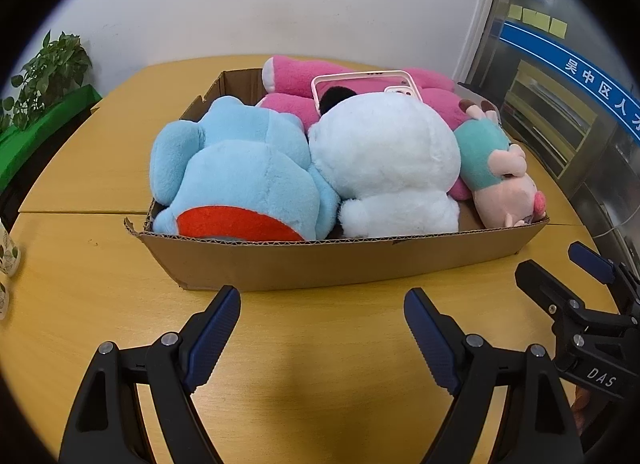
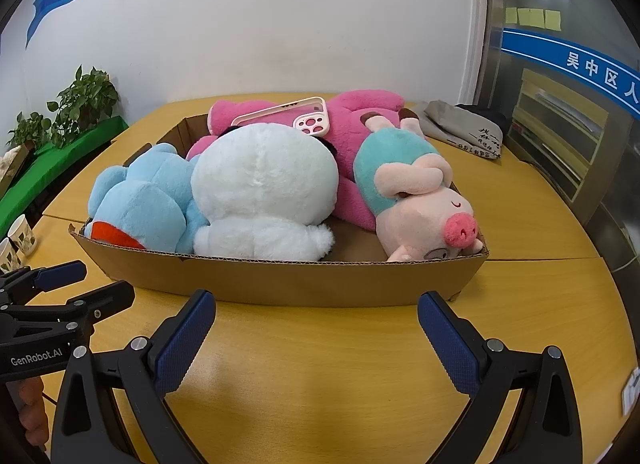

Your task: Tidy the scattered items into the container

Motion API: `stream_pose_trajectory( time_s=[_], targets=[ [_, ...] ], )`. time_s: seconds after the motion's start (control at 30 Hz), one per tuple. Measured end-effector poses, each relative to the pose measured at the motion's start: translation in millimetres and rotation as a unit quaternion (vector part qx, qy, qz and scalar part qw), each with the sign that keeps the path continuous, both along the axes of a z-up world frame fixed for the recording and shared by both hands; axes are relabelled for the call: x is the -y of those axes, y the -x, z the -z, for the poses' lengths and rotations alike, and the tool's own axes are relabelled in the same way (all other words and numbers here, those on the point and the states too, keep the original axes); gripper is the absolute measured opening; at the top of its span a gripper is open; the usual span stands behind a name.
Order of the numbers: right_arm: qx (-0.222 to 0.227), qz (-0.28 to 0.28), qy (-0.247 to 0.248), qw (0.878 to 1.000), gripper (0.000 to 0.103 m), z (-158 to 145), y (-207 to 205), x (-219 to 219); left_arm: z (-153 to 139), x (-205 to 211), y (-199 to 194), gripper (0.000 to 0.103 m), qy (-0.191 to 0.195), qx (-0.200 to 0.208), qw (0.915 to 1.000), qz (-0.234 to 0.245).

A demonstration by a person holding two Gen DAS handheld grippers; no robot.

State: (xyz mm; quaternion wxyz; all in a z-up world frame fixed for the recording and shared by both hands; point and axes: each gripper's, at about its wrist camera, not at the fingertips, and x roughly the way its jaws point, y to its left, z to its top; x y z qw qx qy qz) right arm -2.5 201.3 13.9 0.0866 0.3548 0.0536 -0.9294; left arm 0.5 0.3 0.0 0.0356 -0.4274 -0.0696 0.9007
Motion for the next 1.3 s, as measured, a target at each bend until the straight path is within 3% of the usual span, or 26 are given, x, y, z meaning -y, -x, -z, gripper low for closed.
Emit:
stream_pose_trajectory(
  time_s=[0.2, 0.37, 0.53, 0.67, 0.77, 0.87, 0.93, 1.0, 1.07, 1.17, 1.3],
  targets=[
    [0.014, -0.003, 0.007, 1.0, 0.103, -0.3, 3.0, -4.9, 5.9, 7.7, -7.2, 0.084, -0.004, -0.012, 0.9999, 0.008],
    [-0.056, -0.025, 0.022, 0.998, 0.103, -12.6, -3.9, -29.0, 17.3, 33.2, -12.1, 0.084, 0.006, -0.022, 0.9996, 0.018],
    [-0.096, -0.056, 0.004, 0.994, 0.103, -9.2, -5.6, -73.6, 47.6, 75.3, -21.6, 0.084, 0.062, -0.009, 0.9972, 0.041],
    [-0.048, -0.086, 0.008, 0.995, 0.103, 17.0, 13.1, -136.3, 76.2, 110.4, -20.8, 0.084, 0.065, 0.026, 0.9961, 0.054],
    [0.004, -0.075, -0.012, 0.997, 0.103, 47.6, 26.0, -177.1, 92.0, 129.9, -16.9, 0.085, 0.074, 0.048, 0.9951, 0.045],
    [0.045, -0.044, -0.014, 0.998, 0.103, 75.6, 33.9, -219.2, 94.1, 136.0, -12.4, 0.086, 0.074, 0.037, 0.9954, 0.048],
    [0.062, -0.053, -0.005, 0.997, 0.103, 87.2, 34.4, -233.7, 96.1, 139.2, -6.8, 0.09, 0.078, 0.03, 0.9951, 0.053],
    [0.074, -0.068, -0.004, 0.995, 0.103, 95.8, 33.6, -239.2, 96.8, 147.1, -0.7, 0.103, 0.08, 0.029, 0.9951, 0.052],
    [0.097, -0.091, -0.011, 0.991, 0.103, 103.2, 36.5, -235.9, 98.1, 157.1, 5.5, 0.103, 0.08, 0.025, 0.9951, 0.052],
    [0.097, -0.135, -0.027, 0.986, 0.103, 103.7, 38.3, -232.1, 98.3, 175.1, 17.2, 0.103, 0.082, 0.024, 0.9945, 0.061],
    [0.1, -0.151, -0.021, 0.983, 0.103, 106.7, 54.8, -256.2, 98.5, 204.6, 31.1, 0.103, 0.08, 0.023, 0.9929, 0.085]
  ],
)
